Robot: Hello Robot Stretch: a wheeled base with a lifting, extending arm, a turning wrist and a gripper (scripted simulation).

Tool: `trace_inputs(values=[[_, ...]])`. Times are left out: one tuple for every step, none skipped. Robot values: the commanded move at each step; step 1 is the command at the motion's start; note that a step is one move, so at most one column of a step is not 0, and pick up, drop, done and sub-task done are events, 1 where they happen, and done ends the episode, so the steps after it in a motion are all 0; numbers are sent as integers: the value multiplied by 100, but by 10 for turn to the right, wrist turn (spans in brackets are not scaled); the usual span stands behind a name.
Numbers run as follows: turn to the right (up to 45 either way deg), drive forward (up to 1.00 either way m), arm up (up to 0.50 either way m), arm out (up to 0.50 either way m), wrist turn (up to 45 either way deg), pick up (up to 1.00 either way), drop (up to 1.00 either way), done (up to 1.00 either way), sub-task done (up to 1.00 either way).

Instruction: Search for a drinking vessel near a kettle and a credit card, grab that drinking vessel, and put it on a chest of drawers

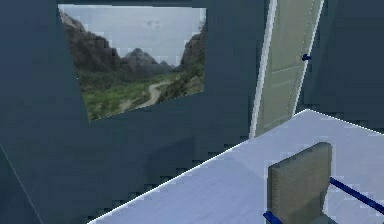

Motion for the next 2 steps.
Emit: trace_inputs(values=[[0,25,0,0,0,0,0,0,0],[-120,0,0,0,0,0,0,0,0]])
